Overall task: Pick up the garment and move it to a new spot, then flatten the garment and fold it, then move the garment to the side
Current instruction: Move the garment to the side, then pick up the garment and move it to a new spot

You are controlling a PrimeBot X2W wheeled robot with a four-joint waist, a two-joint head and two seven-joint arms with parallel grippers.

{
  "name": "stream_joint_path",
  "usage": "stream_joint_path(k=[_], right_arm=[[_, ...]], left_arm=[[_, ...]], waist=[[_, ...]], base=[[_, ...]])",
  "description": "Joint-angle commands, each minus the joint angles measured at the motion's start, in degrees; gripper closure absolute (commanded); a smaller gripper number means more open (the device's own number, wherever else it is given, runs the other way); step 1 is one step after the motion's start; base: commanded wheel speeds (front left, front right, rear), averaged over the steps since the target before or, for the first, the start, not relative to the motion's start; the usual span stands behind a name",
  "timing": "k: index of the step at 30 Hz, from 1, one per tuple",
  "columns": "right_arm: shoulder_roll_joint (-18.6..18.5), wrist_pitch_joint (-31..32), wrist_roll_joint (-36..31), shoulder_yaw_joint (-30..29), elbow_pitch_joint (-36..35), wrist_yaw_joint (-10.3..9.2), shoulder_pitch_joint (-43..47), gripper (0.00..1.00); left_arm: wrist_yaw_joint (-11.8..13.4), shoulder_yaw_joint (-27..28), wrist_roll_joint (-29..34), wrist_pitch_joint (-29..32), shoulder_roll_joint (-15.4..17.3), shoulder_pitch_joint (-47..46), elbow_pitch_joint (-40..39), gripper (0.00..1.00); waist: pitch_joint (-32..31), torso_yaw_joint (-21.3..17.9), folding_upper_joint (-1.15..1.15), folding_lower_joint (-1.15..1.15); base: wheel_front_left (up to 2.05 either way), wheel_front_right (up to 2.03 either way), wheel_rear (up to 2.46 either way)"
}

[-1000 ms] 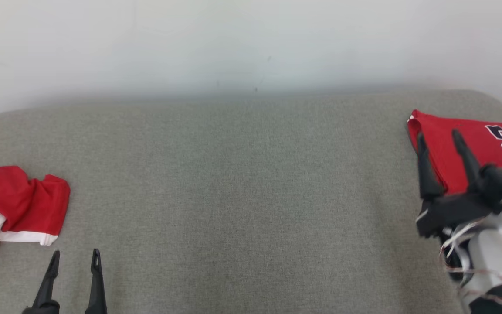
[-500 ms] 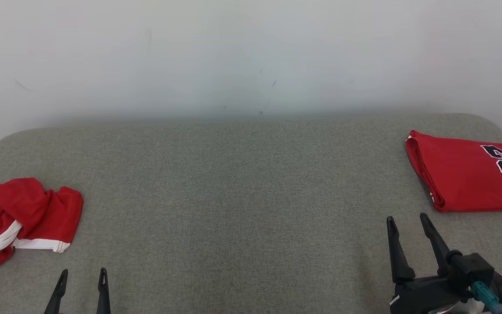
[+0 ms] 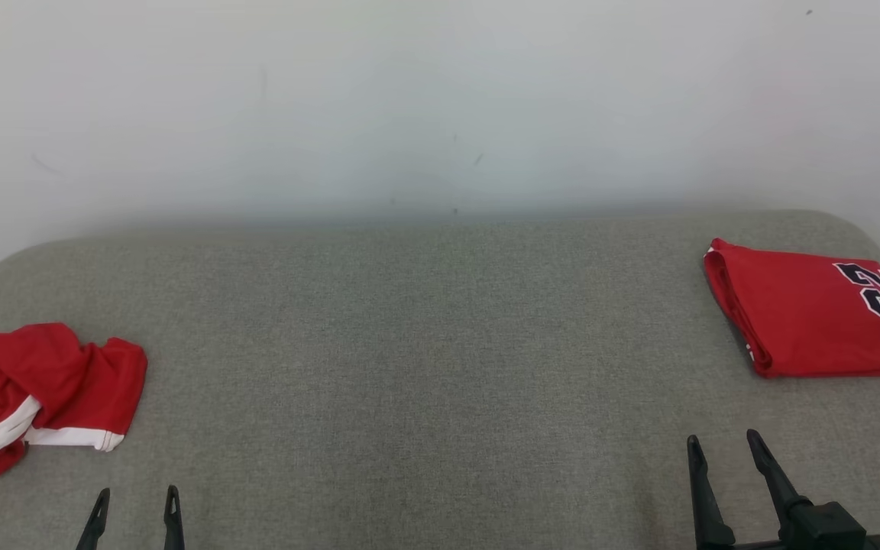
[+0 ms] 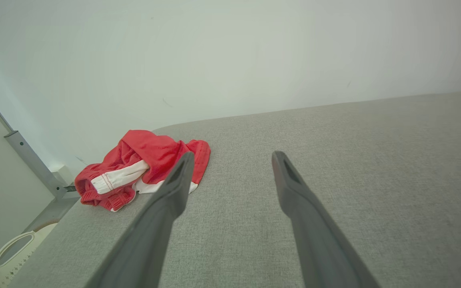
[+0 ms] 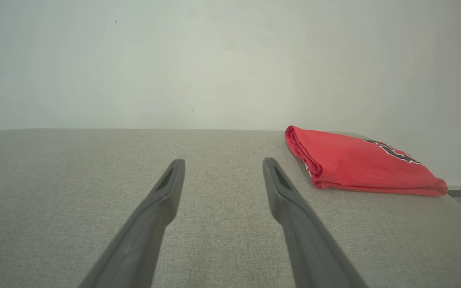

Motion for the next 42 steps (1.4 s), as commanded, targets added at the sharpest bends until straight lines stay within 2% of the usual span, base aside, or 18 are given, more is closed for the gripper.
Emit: stream_joint_path(k=[1, 24, 31, 42], right_arm=[[0.2, 0.0, -1.0, -0.4, -0.2, -0.12, 0.6, 0.00], [0.2, 0.0, 4.6, 0.7, 1.5, -0.12, 0.7, 0.00], [0.2, 0.3, 7.3, 0.9, 3.4, -0.12, 0.9, 0.00], [0.2, 0.6, 8.6, 1.6, 5.5, -0.12, 0.1, 0.00]], left_arm=[[0.4, 0.1, 0.2, 0.2, 0.3, 0.9, 0.1, 0.00], [1.3, 0.2, -2.1, 1.9, 0.9, 1.6, -2.0, 0.00], [2.0, 0.7, -2.9, 3.1, 1.1, 0.7, -2.4, 0.00], [3.4, 1.7, -3.6, 5.7, 2.2, 2.3, -4.4, 0.00]], waist=[[-0.3, -0.3, 0.00, 0.00], [-1.4, 1.1, 0.00, 0.00], [-1.8, 5.3, 0.00, 0.00], [-2.2, 16.9, 0.00, 0.00]], base=[[0.00, 0.00, 0.00], [0.00, 0.00, 0.00], [0.00, 0.00, 0.00], [0.00, 0.00, 0.00]])
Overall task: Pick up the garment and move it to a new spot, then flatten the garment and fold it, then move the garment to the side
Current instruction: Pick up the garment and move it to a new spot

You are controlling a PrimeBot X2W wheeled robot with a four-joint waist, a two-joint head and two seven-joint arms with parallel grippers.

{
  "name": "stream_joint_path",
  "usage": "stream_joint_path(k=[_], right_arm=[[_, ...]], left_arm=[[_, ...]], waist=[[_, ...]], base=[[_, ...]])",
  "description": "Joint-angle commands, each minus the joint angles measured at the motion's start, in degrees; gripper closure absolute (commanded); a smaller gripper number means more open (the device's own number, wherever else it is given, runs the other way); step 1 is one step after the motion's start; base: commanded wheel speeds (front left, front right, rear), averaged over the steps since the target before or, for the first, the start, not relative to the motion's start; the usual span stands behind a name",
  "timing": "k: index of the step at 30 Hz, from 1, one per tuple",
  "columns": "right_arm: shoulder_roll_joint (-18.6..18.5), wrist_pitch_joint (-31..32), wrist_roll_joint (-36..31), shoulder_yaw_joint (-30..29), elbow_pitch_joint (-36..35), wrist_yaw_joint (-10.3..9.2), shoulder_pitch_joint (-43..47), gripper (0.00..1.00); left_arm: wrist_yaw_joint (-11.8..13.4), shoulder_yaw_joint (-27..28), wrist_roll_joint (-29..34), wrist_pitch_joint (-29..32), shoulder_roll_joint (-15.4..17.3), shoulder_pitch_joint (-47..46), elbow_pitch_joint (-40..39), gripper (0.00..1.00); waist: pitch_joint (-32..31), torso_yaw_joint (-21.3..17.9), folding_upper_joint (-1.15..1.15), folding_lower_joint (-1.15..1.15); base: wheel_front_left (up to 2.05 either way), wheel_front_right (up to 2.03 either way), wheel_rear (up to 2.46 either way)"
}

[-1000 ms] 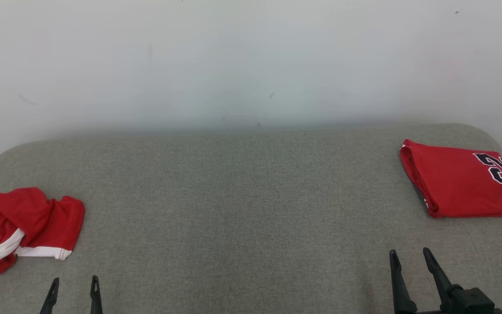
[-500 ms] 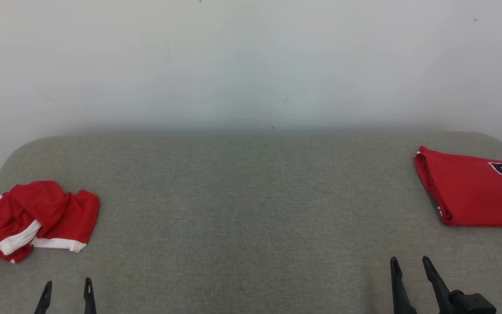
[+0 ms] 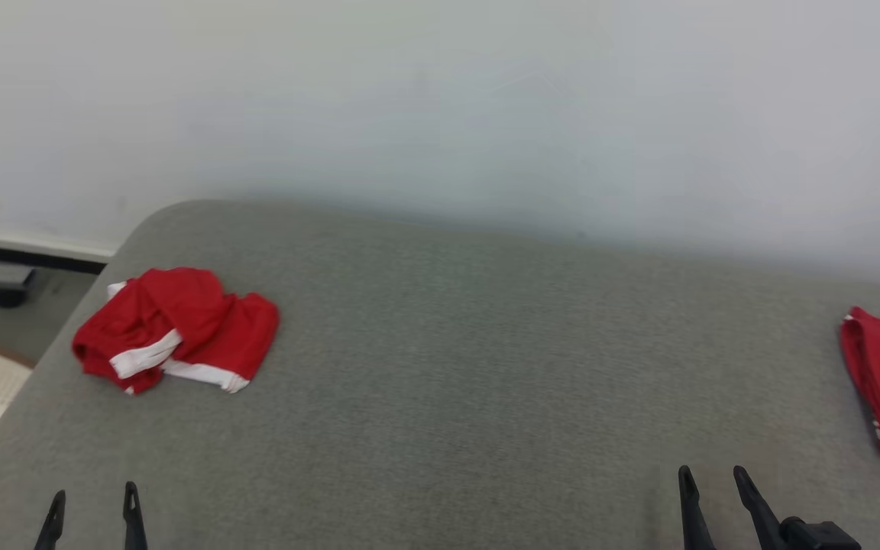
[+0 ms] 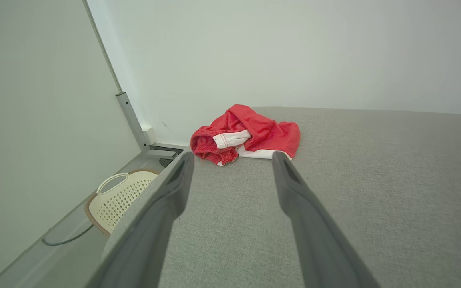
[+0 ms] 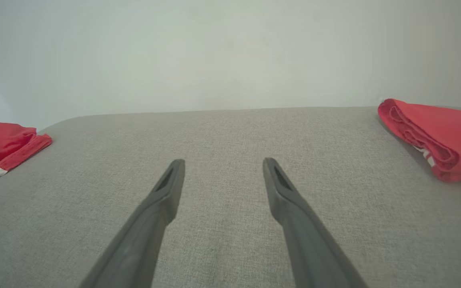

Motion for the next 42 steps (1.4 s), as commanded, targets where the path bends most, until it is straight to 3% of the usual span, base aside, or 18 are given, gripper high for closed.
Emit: stream_joint_path(k=[1, 12, 24, 34, 42], right_arm=[[0.1, -0.3, 0.3, 0.2, 0.2, -0.12, -0.5, 0.00], [0.1, -0.5, 1.6, 1.5, 1.6, -0.12, -0.8, 0.00], [0.1, -0.7, 2.1, 2.2, 2.8, -0.12, -1.5, 0.00], [0.1, -0.9, 2.1, 3.5, 3.2, -0.12, -2.2, 0.00], [0.0, -0.1, 1.1, 5.7, 1.7, -0.12, -6.4, 0.00]], left_arm=[[0.2, 0.3, -0.5, 0.3, 0.2, 1.0, -0.3, 0.00], [0.8, 0.9, -1.5, 0.8, 0.9, 1.5, -0.8, 0.00], [1.7, 1.2, -2.1, 0.7, 1.3, 2.3, -1.3, 0.00], [2.2, 1.3, -3.2, 0.4, 0.8, 1.1, -1.4, 0.00], [0.4, 2.8, -6.2, 1.1, 3.2, -7.8, 1.0, 0.00]], waist=[[-0.1, 4.9, 0.00, 0.00], [-0.6, 12.6, 0.00, 0.00], [-0.8, 14.2, 0.00, 0.00], [-0.4, 12.3, 0.00, 0.00], [3.0, 4.6, 0.00, 0.00]], base=[[0.00, 0.00, 0.00], [0.00, 0.00, 0.00], [0.00, 0.00, 0.00], [0.00, 0.00, 0.00], [0.00, 0.00, 0.00]])
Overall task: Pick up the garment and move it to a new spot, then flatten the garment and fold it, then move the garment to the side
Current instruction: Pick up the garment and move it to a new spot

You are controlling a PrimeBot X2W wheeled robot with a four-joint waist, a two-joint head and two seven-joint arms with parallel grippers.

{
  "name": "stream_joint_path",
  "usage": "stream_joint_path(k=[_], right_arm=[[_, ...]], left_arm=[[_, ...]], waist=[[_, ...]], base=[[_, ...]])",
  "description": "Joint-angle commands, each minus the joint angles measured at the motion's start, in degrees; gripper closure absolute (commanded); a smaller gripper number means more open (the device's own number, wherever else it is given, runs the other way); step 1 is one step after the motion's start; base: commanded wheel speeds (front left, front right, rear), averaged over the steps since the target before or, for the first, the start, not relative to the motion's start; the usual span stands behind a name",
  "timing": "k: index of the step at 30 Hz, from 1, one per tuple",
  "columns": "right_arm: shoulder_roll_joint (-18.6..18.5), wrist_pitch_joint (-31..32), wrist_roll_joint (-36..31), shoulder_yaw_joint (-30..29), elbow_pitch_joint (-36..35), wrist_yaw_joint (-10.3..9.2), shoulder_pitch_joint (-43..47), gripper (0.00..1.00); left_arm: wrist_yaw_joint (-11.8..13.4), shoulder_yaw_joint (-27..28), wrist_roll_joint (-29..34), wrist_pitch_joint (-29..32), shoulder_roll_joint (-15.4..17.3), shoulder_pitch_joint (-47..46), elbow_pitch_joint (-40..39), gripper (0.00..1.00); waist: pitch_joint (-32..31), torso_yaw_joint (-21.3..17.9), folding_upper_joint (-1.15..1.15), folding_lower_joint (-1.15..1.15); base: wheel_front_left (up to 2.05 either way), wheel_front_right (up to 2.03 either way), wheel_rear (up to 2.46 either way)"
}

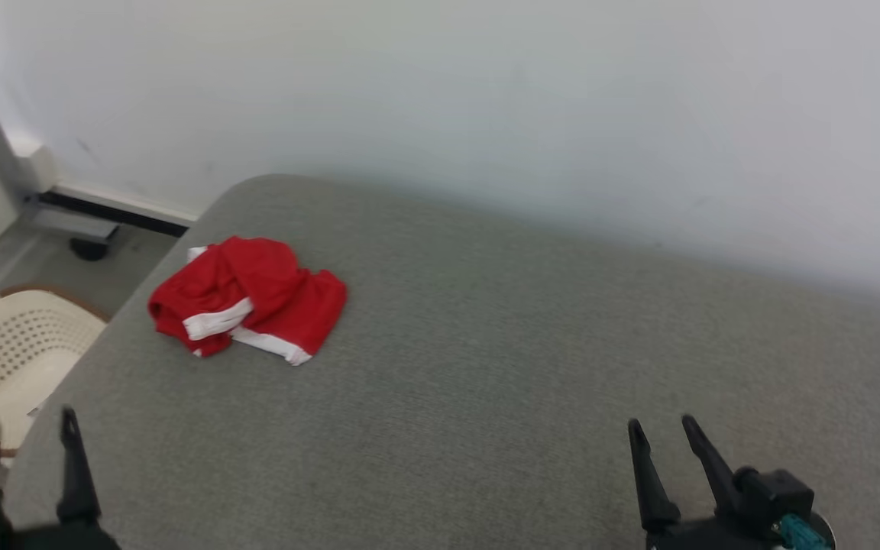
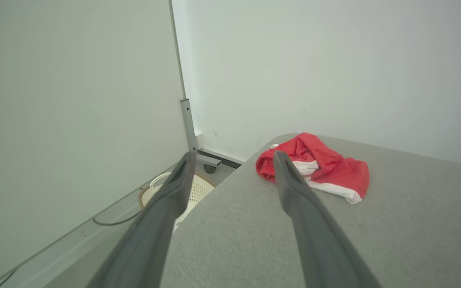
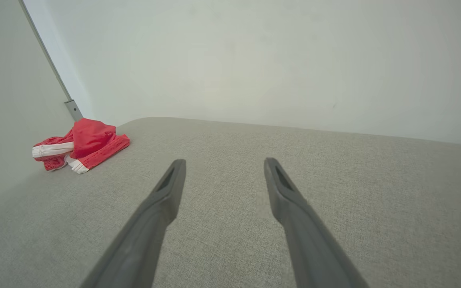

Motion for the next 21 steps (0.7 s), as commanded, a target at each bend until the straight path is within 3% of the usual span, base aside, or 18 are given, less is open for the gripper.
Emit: stream_joint_path(k=[1, 12, 21], right_arm=[[0.0, 0.2, -0.5, 0.5, -0.7, -0.12, -1.9, 0.00], [0.0, -0.1, 0.5, 5.6, -3.0, -0.12, -10.8, 0.00], [0.0, -0.7, 0.0, 5.1, -2.9, -0.12, -14.0, 0.00]], left_arm=[[-0.6, 0.7, -0.9, 0.4, 1.1, -3.7, 0.9, 0.00], [-4.1, 3.4, -4.8, 6.1, 9.9, -24.0, 10.9, 0.00], [-7.0, 2.7, -7.0, 10.8, 15.2, -37.4, 25.5, 0.00]], waist=[[3.3, -5.4, -0.01, 0.00], [12.3, -18.7, -0.01, 0.00], [17.9, -24.7, -0.01, 0.00]], base=[[0.00, 0.00, 0.00], [0.00, 0.00, 0.00], [0.00, 0.00, 0.00]])
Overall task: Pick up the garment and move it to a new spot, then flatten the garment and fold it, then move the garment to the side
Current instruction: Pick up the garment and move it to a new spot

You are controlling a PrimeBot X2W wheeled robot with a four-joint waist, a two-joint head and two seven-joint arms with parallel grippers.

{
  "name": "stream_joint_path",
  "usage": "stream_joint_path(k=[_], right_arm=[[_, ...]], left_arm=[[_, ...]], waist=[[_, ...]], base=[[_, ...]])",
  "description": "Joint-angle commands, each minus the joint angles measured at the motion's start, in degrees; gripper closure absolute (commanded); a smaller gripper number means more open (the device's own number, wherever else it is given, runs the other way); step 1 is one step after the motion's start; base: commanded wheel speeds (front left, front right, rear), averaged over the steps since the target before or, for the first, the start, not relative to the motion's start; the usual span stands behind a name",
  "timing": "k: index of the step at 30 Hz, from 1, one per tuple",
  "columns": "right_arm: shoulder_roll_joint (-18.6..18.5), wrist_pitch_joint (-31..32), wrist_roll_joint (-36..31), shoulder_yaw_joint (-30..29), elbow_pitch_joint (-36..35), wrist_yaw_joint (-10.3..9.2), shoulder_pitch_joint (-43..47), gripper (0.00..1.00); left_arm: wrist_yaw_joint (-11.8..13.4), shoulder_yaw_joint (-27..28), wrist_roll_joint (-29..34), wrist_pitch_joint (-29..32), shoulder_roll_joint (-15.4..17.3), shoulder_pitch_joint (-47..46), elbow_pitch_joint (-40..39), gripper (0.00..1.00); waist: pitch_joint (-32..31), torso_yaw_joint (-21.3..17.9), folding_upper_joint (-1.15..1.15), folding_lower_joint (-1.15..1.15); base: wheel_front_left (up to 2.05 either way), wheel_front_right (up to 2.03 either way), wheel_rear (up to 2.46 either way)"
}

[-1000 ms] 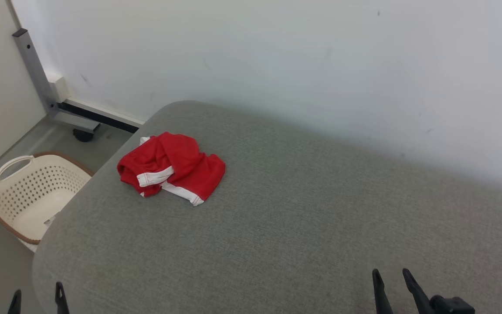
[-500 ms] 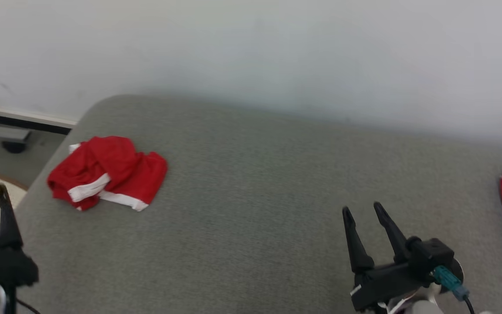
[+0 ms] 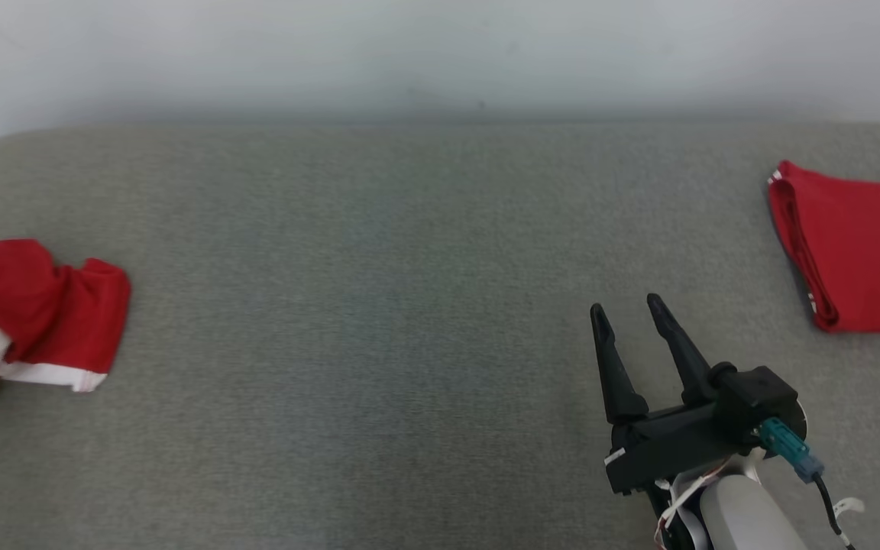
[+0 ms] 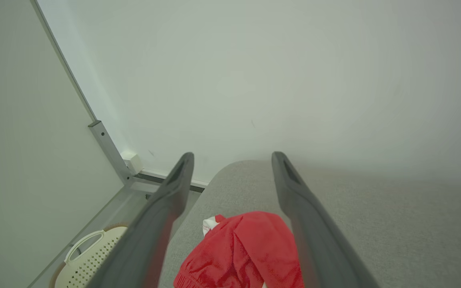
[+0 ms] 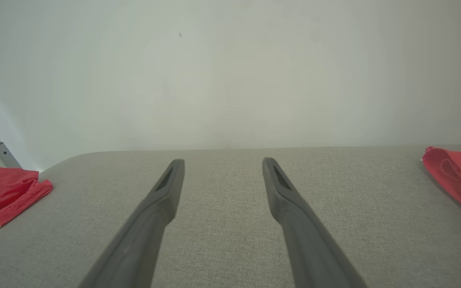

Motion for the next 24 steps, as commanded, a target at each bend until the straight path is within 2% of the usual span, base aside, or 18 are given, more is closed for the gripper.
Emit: stream_joint_path(k=[1, 12, 16, 22, 23, 24], right_arm=[[0.0, -0.4, -0.1, -0.2, -0.2, -0.11, -1.2, 0.00], [0.0, -0.5, 0.4, -0.2, -1.0, -0.11, -3.2, 0.00], [0.0, -0.5, -0.1, -0.9, -1.4, -0.11, -3.1, 0.00], [0.0, -0.5, -0.6, -0.9, -1.3, -0.11, -3.0, 0.00], [0.0, -0.5, -0.6, -0.7, -1.2, -0.11, -3.2, 0.00], [0.0, -0.5, -0.5, -0.6, -1.1, -0.11, -3.4, 0.00]], left_arm=[[-0.8, -0.2, -0.9, 0.2, 0.8, -2.7, 3.3, 0.00], [-2.2, -2.3, -0.9, 4.1, 4.0, -9.2, 20.6, 0.00], [-1.2, -2.7, -0.7, 7.1, 4.6, -10.3, 26.8, 0.00], [0.5, -2.7, -2.3, 10.7, 3.0, -11.9, 33.6, 0.00], [0.8, -2.7, -2.2, 10.2, 3.0, -12.0, 34.2, 0.38], [0.6, -3.1, -1.9, 9.6, 3.0, -11.8, 34.5, 0.95]], waist=[[6.4, -6.4, -0.02, -0.02], [11.0, -9.7, -0.02, -0.02], [11.5, -9.9, -0.02, -0.02], [11.2, -9.3, -0.02, -0.02], [11.2, -9.2, -0.02, -0.02], [11.1, -9.2, -0.02, -0.02]], base=[[0.00, 0.00, 0.00], [0.00, 0.00, 0.00], [0.00, 0.00, 0.00], [0.00, 0.00, 0.00], [0.00, 0.00, 0.00], [0.00, 0.00, 0.00]])
